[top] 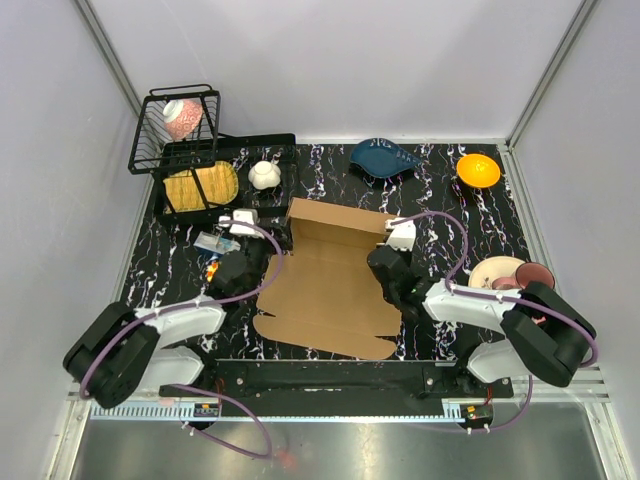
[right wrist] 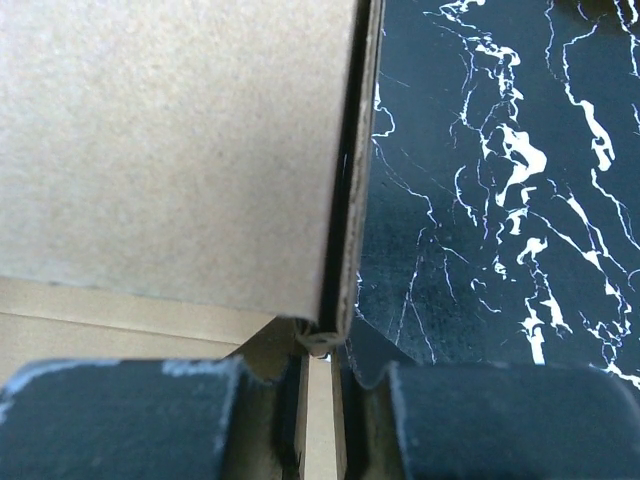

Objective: Fold the paper box

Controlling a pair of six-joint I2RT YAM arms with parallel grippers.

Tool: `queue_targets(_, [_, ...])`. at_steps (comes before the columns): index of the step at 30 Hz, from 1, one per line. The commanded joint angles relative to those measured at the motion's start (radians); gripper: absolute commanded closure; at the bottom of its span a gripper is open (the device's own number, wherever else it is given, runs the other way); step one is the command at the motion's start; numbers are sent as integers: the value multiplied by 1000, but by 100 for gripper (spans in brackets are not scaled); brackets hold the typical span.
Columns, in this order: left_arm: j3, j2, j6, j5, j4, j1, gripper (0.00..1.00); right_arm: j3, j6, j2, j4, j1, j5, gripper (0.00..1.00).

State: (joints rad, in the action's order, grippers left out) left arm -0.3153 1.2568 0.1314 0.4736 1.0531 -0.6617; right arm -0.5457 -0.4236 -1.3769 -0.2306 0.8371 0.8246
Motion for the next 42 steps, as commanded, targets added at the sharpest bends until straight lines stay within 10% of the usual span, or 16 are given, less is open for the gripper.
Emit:
queue_targets(1, [-83, -109, 48, -154, -78, 42, 6, -7, 22, -40, 50, 13, -108, 100])
queue_targets(13, [-330, -45, 197, -455, -455, 204, 6, -34, 19, -83, 74, 13, -96, 100])
queue_targets(28, [-357, 130, 358, -742, -456, 306, 13, -39, 8, -71, 91, 13, -105, 99])
queue_targets(42, [-334, 142, 370, -664, -476, 306, 23, -112, -53, 73, 315, 13, -131, 32])
